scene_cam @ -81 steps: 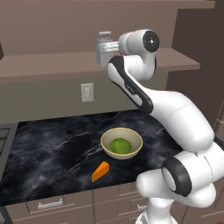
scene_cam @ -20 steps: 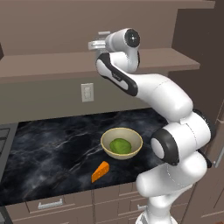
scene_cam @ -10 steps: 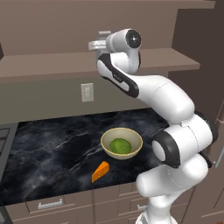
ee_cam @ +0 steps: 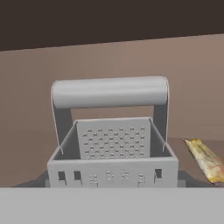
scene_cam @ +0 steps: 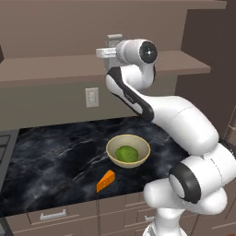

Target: Pick the cheese from the fridge and the cheese grater from the cabinet and place them next to the salad bowl.

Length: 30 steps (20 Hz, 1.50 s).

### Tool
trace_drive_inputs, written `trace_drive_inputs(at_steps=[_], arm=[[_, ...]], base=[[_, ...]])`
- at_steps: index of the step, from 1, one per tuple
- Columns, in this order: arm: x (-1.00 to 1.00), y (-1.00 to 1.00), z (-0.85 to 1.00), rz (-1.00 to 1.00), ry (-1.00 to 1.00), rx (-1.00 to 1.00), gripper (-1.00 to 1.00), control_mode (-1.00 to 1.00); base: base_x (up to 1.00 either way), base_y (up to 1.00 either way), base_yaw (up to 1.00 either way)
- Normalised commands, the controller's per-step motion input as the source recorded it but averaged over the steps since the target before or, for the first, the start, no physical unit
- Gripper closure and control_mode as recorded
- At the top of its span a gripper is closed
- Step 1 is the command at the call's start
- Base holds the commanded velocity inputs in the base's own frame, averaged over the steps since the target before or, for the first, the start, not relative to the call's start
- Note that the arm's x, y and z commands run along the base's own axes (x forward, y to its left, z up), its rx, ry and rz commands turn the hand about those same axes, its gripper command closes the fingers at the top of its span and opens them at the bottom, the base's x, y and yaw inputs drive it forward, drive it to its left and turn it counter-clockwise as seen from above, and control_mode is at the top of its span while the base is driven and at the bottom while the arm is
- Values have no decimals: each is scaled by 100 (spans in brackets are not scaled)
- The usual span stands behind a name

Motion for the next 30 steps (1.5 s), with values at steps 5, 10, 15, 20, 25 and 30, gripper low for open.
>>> trace_drive_inputs(at_steps=[5,10,15,20,25,30], arm=[[-73,0,8,-5,-8,2,100,-100],[-95,0,78,-17,0,5,100,-100],[-100,0,38,-20,0,9,100,-100],[-100,0,-21,-17,-4,5,100,-100],[-100,0,-53,-9,-22,0,100,-100],[-100,0,-43,-9,-11,2,100,-100]], base=[[0,0,0],[0,0,0],[0,0,0],[0,0,0],[0,0,0],[0,0,0]])
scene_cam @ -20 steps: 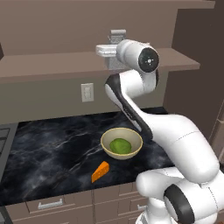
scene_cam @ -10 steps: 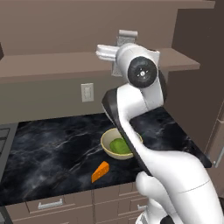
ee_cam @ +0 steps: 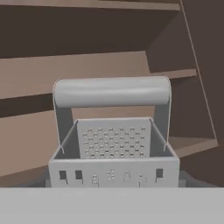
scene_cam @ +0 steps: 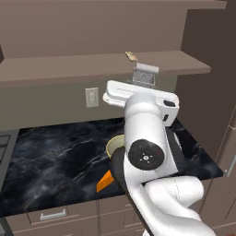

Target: Pick the cheese from the fridge and the cheese grater from the cabinet and place them next to the salad bowl.

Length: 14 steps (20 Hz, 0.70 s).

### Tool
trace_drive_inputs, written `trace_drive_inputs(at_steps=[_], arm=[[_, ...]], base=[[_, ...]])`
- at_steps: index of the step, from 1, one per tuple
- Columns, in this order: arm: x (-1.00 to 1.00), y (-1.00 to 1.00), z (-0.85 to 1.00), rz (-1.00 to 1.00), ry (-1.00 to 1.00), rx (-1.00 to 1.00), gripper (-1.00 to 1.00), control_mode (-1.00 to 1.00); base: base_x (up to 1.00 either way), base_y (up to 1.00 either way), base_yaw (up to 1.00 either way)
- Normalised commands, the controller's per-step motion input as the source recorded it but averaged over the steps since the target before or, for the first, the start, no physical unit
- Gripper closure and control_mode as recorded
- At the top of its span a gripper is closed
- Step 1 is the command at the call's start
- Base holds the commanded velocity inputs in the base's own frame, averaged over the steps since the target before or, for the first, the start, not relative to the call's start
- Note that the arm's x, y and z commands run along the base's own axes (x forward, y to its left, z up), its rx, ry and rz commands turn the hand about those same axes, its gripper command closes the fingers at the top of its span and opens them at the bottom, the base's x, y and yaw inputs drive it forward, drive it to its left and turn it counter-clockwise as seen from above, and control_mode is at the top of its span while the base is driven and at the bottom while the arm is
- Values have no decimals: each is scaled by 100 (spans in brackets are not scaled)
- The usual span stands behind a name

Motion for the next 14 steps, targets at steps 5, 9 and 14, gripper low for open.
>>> trace_drive_inputs(at_steps=[5,9,14], arm=[[-71,0,-21,-8,-2,3,100,-100],[-39,4,-27,-2,8,14,100,-100],[-23,10,-53,-4,12,14,100,-100]], base=[[0,0,0],[0,0,0],[0,0,0]])
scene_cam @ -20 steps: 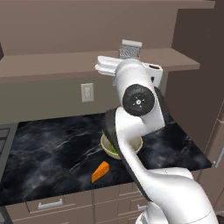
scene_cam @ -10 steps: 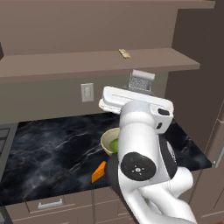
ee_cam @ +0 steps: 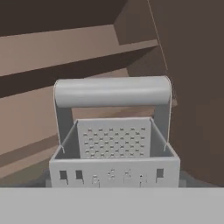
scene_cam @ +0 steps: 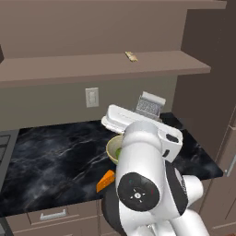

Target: Pick the cheese from the fridge and the cheese grater from the cabinet and place them next to the salad bowl.

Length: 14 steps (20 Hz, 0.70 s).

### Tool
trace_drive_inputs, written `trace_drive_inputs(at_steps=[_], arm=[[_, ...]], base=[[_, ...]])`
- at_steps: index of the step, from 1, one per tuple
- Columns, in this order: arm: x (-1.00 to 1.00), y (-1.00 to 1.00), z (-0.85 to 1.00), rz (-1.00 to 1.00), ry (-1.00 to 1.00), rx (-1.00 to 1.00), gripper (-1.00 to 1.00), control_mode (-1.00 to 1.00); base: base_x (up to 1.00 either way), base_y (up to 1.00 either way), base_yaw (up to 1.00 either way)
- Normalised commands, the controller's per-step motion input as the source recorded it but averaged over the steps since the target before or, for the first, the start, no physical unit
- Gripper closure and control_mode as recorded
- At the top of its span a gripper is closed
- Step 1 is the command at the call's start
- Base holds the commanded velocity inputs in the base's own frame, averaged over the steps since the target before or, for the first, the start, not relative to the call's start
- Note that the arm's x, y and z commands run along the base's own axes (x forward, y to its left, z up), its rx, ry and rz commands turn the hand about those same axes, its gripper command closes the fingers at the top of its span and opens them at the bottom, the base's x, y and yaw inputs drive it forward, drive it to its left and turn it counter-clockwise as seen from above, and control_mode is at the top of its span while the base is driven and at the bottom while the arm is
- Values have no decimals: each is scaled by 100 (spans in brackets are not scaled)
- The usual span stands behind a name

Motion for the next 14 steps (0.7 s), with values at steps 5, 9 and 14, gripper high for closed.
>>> trace_drive_inputs(at_steps=[5,9,14], arm=[[-11,7,-66,-3,1,6,100,-100],[0,0,-66,0,0,6,100,-100],[7,0,-67,0,4,9,100,-100]], base=[[0,0,0],[0,0,0],[0,0,0]])
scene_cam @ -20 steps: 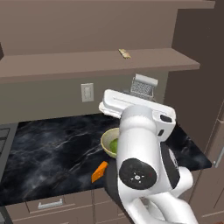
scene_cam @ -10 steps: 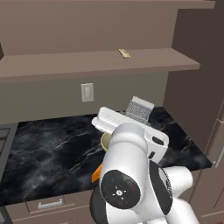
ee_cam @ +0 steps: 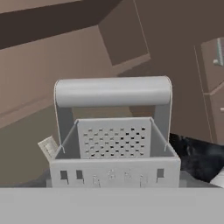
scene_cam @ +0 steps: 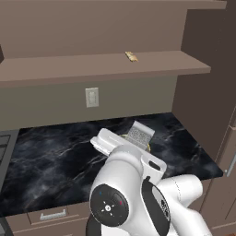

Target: Pick the cheese from the fridge and the cheese grater from the cabinet and place them next to the salad bowl.

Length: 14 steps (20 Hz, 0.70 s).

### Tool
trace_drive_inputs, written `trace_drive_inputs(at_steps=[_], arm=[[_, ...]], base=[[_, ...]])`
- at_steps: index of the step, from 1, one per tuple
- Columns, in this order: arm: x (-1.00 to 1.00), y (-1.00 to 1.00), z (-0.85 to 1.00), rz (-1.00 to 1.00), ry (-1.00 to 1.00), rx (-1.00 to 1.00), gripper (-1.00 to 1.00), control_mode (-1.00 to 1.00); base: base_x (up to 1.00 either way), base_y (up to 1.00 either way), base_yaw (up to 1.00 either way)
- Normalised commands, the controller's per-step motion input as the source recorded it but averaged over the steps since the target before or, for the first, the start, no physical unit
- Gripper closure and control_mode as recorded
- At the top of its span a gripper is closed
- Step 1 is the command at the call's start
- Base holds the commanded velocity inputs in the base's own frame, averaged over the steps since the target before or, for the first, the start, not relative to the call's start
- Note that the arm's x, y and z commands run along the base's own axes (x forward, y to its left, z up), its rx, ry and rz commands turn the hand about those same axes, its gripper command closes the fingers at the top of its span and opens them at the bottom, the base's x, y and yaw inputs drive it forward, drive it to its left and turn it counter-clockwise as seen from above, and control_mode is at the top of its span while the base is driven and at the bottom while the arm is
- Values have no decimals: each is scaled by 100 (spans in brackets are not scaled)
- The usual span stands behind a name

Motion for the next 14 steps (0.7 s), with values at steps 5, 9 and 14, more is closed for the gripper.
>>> trace_drive_inputs(at_steps=[5,9,14], arm=[[30,0,-65,0,10,4,100,-100],[36,2,-59,0,9,2,100,-100],[29,17,-52,0,3,0,100,-100]], base=[[0,0,0],[0,0,0],[0,0,0]])
